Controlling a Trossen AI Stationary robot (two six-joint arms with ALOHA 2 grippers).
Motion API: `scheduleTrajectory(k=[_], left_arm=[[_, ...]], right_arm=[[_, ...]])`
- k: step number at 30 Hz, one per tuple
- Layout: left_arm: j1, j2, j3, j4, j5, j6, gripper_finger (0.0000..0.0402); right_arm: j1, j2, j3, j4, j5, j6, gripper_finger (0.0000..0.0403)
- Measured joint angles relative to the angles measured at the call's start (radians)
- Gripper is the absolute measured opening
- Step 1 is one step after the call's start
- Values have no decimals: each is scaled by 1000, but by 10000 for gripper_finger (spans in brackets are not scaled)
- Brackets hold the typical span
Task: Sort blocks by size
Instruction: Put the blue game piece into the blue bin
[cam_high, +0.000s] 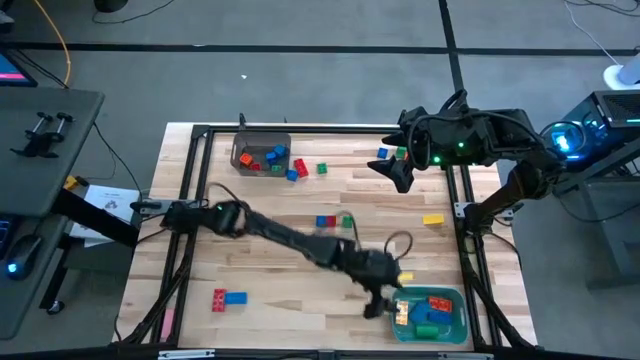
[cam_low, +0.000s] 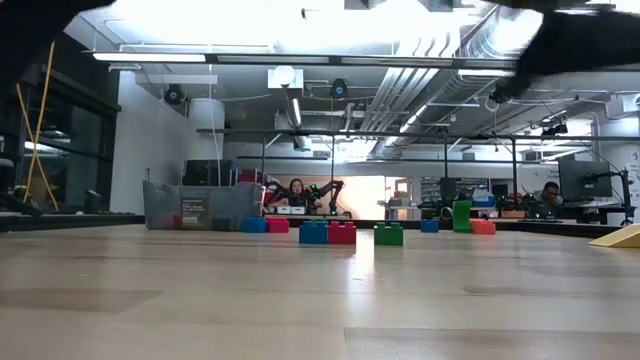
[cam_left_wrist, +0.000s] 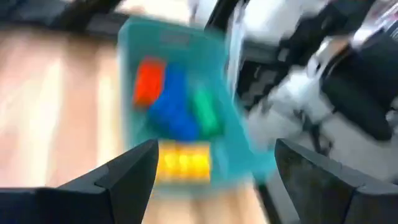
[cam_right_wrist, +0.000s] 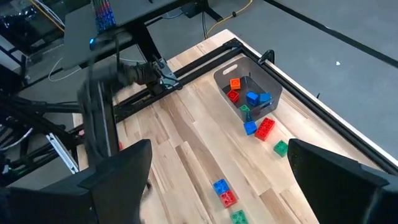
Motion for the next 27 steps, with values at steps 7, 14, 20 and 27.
scheduleTrajectory(k=[7, 14, 20, 27], left_arm=[[-7, -192, -112, -575, -122, 161, 309], [-185, -535, -748, -284, -237, -69, 309], [-400, -833, -1112, -426, -322, -350, 309], [-509, -927, -1180, -636, -251, -307, 309]], right_arm=[[0, 0, 0, -8, 0, -31, 371], [0, 0, 0, -39, 0, -33, 371], [0, 0, 0, -51, 0, -70, 371], [0, 22, 0, -38, -4, -24, 371]])
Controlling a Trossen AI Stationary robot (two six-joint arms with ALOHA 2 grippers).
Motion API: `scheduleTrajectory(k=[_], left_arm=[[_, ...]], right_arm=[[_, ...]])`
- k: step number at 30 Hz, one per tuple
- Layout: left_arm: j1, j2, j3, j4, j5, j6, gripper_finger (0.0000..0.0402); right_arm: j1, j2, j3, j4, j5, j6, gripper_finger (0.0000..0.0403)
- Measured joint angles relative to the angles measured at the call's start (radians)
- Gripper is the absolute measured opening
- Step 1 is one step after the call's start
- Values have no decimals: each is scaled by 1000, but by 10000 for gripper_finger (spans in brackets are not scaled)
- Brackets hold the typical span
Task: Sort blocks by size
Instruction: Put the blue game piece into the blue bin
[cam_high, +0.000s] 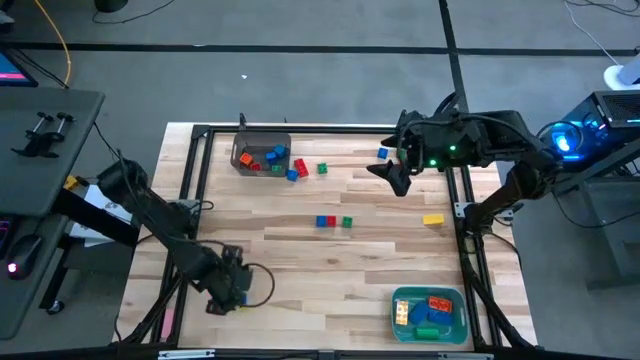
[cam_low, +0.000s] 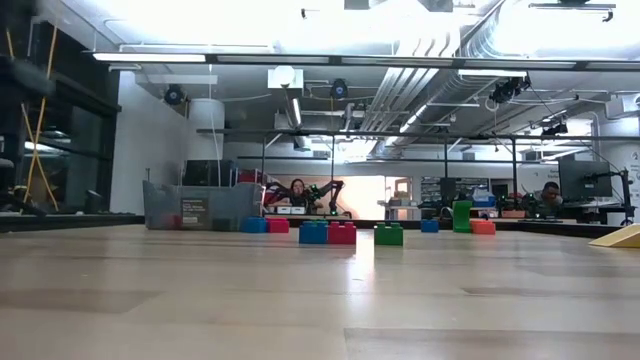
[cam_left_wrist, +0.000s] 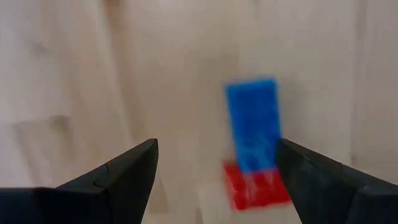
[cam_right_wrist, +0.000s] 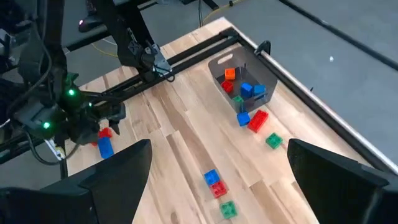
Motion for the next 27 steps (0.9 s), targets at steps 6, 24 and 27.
scheduleTrajectory(k=[6, 24, 27], left_arm=[[-63, 11, -21, 138, 15, -82, 309], [-118, 165, -63, 250, -24, -261, 308], [-118, 182, -61, 248, -22, -266, 289]], right_arm=[[11, 44, 0, -20, -4, 36, 371], [20, 101, 0, -28, -9, 46, 371], [24, 101, 0, -28, -9, 45, 371]])
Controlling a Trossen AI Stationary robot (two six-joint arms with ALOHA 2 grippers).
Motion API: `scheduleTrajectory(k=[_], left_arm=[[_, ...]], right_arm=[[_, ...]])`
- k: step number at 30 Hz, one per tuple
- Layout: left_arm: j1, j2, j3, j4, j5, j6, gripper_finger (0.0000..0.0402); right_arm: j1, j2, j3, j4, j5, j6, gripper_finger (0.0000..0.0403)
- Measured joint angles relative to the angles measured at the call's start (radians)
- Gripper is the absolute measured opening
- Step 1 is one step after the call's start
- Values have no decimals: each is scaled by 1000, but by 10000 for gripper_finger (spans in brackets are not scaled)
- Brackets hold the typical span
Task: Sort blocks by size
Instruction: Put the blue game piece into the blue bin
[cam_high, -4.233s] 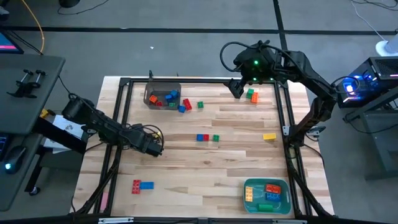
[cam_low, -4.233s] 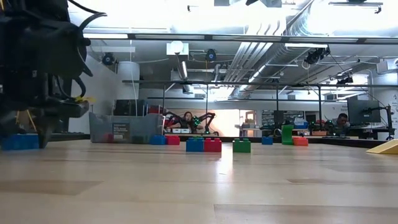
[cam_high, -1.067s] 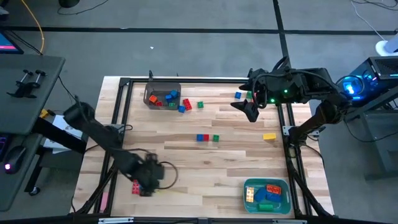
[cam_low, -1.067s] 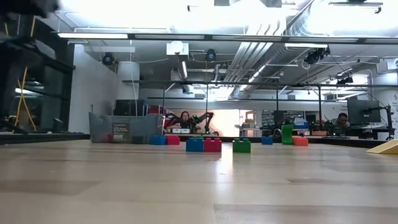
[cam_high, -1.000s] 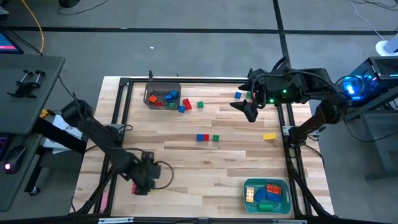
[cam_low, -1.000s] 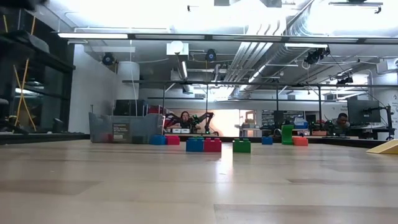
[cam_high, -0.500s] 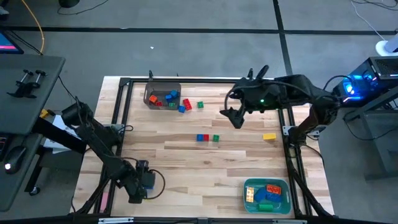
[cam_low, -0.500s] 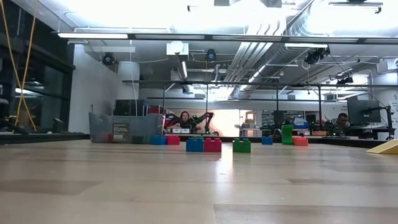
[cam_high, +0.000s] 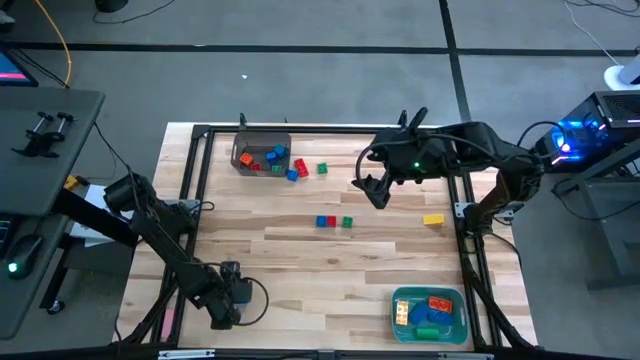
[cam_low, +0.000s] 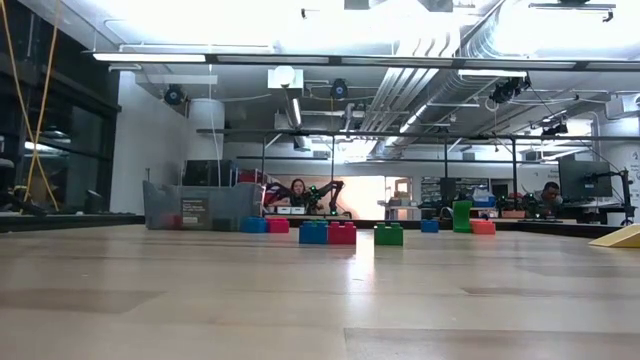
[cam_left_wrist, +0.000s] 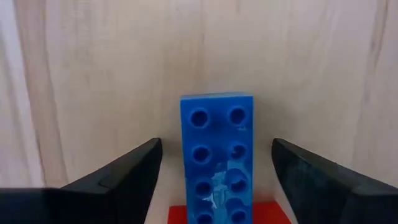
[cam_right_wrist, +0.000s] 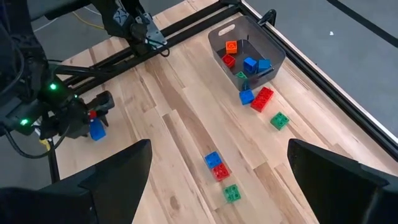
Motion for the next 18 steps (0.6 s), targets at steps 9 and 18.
scheduleTrajectory(k=[9, 18], left_arm=[[85, -48, -6, -18, -60, -14, 89], [432, -178, -4, 210, -318, 286, 89]], right_arm=[[1, 0, 0, -1, 0, -1, 371], [1, 0, 0, -1, 9, 41, 371]])
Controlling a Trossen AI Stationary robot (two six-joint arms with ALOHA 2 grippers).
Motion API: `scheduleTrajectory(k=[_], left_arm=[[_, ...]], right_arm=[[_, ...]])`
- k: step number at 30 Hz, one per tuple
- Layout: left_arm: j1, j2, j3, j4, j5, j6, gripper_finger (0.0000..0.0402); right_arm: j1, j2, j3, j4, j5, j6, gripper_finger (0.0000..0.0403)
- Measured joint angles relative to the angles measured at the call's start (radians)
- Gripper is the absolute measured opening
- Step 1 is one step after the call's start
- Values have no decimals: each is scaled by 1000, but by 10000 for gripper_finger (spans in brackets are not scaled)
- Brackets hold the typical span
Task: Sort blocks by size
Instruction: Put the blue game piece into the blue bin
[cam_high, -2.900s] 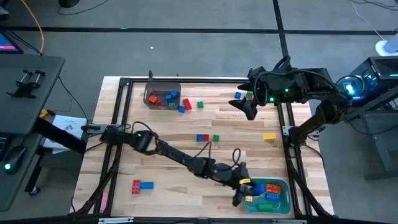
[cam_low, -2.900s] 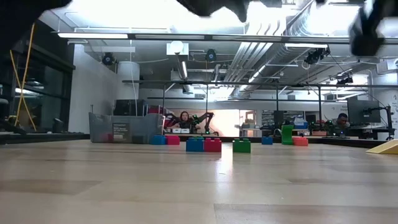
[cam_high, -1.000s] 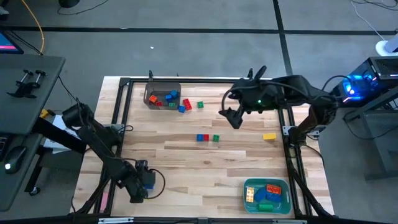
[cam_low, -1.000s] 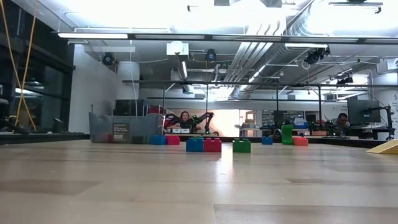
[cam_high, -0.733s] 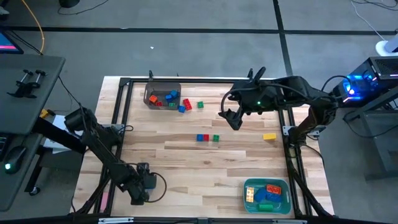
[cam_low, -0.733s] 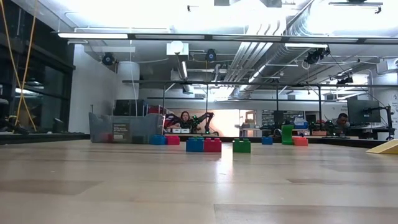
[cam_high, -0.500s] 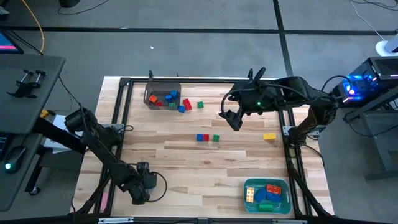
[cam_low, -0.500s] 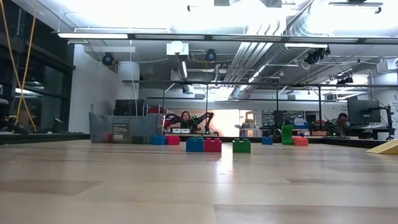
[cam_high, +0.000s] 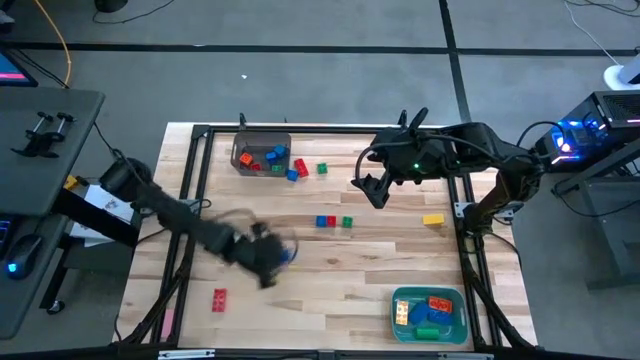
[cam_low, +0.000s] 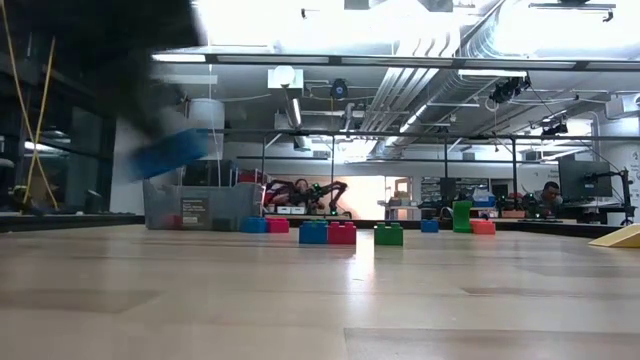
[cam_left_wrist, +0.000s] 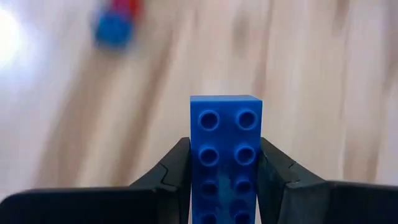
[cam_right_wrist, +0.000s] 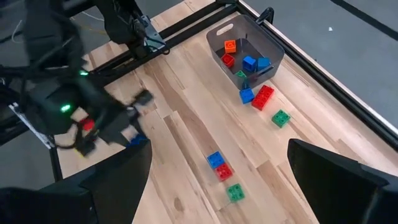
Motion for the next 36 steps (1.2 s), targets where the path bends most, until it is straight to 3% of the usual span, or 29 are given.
scheduleTrajectory(k=[5, 8, 13, 21, 25, 29, 36], left_arm=[[137, 28, 1, 567, 75, 104, 89], [153, 94, 48, 756, 79, 149, 89], [115, 290, 238, 768, 87, 184, 89], [67, 649, 685, 783, 186, 288, 89], [74, 784, 879, 785, 250, 296, 89], [84, 884, 1007, 789, 246, 297, 91], [114, 955, 1059, 747, 264, 217, 209]], right_arm=[[0, 0, 0, 0, 6, 40, 371], [0, 0, 0, 0, 5, 47, 371], [0, 0, 0, 1, 5, 66, 371], [0, 0, 0, 9, 5, 72, 371], [0, 0, 0, 21, 5, 74, 371], [0, 0, 0, 36, 7, 74, 371], [0, 0, 0, 53, 14, 73, 371]])
